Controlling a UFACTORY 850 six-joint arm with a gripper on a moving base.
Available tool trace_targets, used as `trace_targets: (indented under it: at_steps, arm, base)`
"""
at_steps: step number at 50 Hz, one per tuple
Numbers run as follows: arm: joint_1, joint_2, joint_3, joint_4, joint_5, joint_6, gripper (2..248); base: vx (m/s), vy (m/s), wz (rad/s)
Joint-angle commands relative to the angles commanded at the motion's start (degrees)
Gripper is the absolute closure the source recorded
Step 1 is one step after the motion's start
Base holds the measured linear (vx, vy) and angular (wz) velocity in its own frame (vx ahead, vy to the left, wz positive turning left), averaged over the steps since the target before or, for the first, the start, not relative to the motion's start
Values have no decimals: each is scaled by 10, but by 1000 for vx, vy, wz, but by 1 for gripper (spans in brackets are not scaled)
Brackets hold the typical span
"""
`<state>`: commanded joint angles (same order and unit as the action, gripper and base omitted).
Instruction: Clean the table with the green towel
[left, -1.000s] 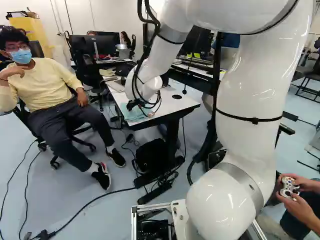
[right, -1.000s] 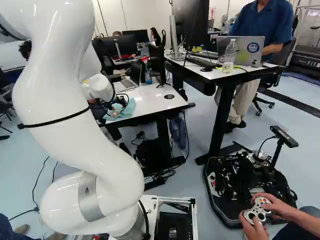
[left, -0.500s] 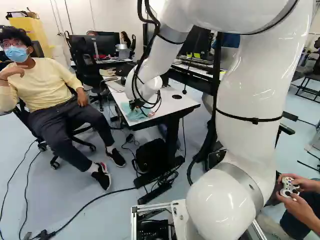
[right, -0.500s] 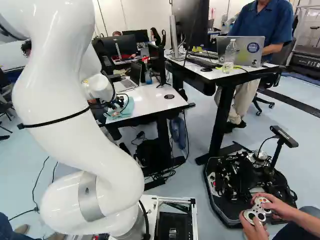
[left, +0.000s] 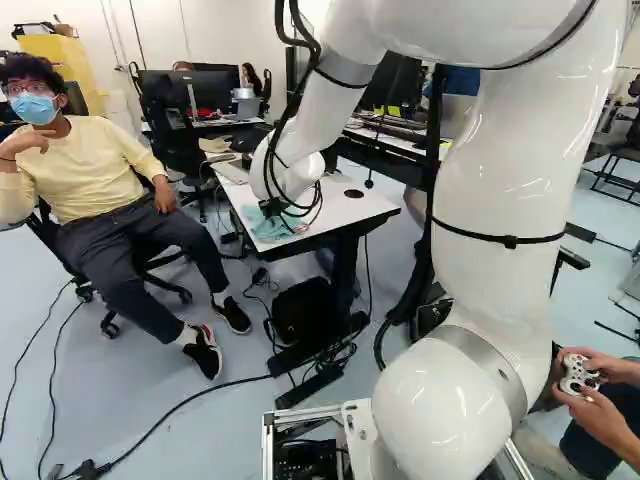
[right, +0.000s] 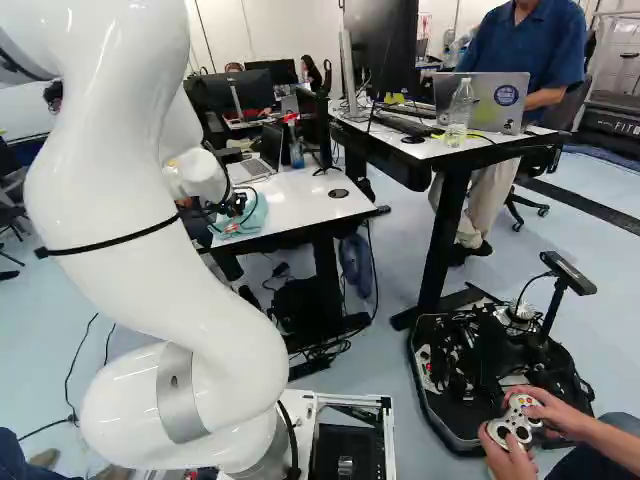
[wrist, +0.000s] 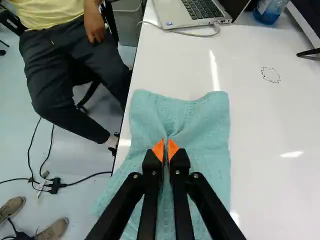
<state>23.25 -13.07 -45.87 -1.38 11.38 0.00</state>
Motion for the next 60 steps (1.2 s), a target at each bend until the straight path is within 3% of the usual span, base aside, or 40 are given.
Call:
trace_targets:
  at_steps: [18, 60]
  arm:
    - [0, 0, 0, 0, 0, 0, 225]
    - [0, 14, 3, 0, 0, 0, 225]
  base:
    - [0, 0, 0]
    - [0, 0, 0]
